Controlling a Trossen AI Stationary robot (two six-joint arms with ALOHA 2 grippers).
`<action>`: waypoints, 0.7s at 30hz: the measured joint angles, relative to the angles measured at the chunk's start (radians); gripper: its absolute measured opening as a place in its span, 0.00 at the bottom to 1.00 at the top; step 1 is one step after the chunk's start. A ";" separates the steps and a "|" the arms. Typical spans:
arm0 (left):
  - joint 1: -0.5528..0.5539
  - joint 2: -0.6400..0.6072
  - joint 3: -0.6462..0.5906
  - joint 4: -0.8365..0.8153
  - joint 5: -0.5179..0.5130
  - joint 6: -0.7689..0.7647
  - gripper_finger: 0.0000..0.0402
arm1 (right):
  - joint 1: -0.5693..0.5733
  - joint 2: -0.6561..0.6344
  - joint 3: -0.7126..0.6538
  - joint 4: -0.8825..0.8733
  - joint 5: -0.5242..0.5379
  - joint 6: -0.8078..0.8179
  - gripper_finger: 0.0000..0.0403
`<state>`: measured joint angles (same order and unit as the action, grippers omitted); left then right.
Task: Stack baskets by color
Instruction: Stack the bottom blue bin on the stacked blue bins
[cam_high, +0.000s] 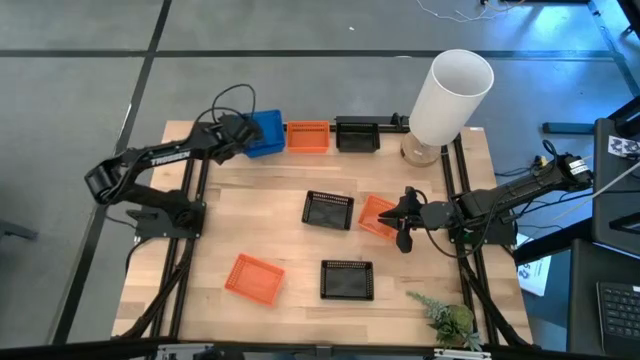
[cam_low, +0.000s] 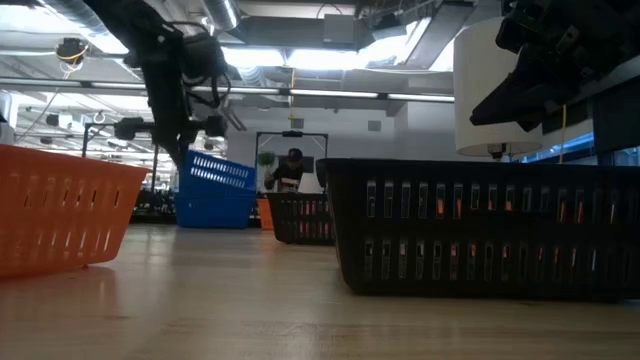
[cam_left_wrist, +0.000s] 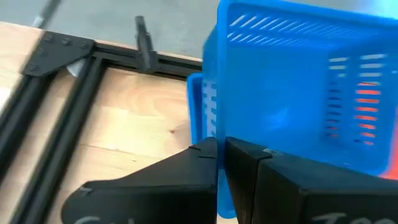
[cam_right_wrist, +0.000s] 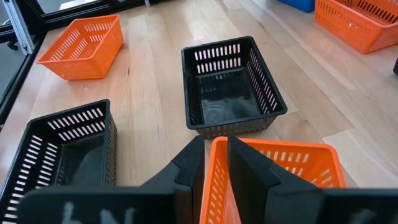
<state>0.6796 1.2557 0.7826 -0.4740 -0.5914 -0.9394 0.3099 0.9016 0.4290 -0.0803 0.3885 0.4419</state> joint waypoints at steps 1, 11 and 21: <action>0.000 -0.009 0.000 0.000 0.012 0.000 0.00 | 0.000 0.000 0.000 0.000 0.000 0.000 0.17; 0.065 -0.024 0.000 -0.004 0.160 -0.001 0.00 | 0.000 0.000 0.000 0.000 0.000 0.002 0.17; 0.128 -0.027 0.000 -0.002 0.295 -0.001 0.00 | 0.000 0.000 0.000 0.001 0.000 0.002 0.17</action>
<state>0.8077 1.2285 0.7826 -0.4763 -0.2960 -0.9401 0.3099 0.9013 0.4290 -0.0795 0.3885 0.4443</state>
